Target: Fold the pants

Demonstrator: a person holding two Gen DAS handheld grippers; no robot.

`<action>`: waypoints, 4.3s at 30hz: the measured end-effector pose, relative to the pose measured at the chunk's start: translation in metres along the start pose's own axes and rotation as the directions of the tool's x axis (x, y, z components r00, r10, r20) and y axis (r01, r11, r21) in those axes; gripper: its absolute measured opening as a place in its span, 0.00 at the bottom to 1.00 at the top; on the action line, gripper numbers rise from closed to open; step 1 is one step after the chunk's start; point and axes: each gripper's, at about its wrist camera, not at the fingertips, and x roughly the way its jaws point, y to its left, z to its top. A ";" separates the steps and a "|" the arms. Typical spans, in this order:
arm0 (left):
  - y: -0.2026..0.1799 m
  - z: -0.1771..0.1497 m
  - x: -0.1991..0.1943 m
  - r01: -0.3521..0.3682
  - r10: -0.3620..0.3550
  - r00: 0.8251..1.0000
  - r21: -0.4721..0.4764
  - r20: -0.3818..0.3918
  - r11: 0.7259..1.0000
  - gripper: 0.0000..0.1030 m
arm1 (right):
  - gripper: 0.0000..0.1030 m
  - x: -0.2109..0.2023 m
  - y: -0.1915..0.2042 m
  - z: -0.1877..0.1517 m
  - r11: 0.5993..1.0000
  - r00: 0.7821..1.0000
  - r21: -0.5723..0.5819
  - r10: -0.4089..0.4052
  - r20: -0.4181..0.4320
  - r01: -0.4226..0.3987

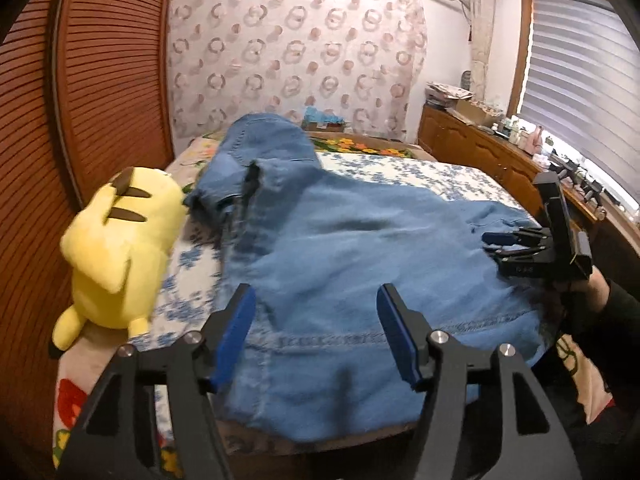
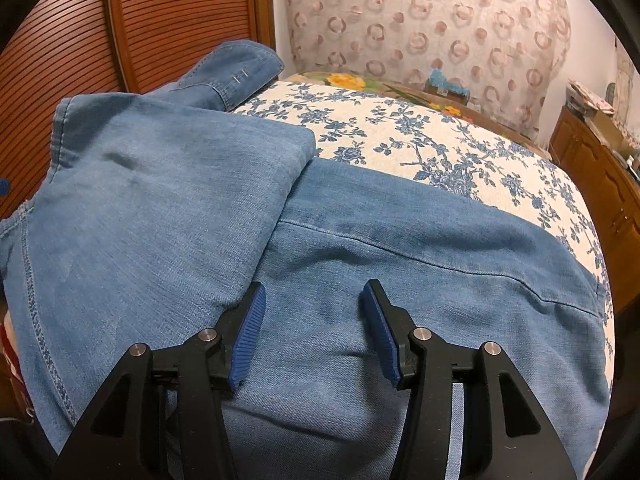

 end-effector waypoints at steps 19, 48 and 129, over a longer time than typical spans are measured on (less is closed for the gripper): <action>-0.090 0.017 0.061 0.113 -0.105 0.991 0.089 -0.084 0.990 0.60 | 0.50 -0.007 -0.004 -0.001 1.000 1.000 0.021 -0.014 0.016 0.013; -0.156 -0.001 0.091 0.179 -0.153 0.975 0.161 -0.163 0.970 0.60 | 0.50 -0.164 -0.142 -0.131 0.922 0.964 0.321 -0.254 0.072 0.219; -0.093 -0.007 0.053 0.135 -0.133 0.988 0.021 -0.083 0.991 0.60 | 0.51 -0.078 -0.024 -0.063 0.994 0.999 0.105 -0.020 0.028 0.017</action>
